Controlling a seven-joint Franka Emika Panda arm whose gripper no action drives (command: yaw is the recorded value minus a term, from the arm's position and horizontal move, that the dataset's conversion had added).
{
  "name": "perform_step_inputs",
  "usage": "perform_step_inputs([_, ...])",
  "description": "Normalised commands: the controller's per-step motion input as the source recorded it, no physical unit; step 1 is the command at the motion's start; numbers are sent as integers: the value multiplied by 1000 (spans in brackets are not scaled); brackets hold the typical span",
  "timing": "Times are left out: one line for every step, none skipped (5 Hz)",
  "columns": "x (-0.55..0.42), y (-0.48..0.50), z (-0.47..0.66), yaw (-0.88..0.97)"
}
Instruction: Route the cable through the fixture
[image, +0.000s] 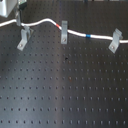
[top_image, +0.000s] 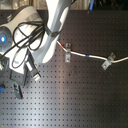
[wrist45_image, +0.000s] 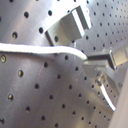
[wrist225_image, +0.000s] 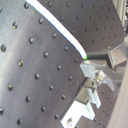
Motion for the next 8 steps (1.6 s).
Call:
perform_step_inputs([49, 387, -500, 171])
perform_step_inputs([55, 519, -378, 320])
perform_step_inputs([103, 371, -342, 534])
perform_step_inputs([257, 264, -54, 674])
perform_step_inputs([326, 212, 43, 717])
perform_step_inputs([59, -48, 139, 822])
perform_step_inputs([-100, -117, 96, 897])
perform_step_inputs([-16, -15, 96, 971])
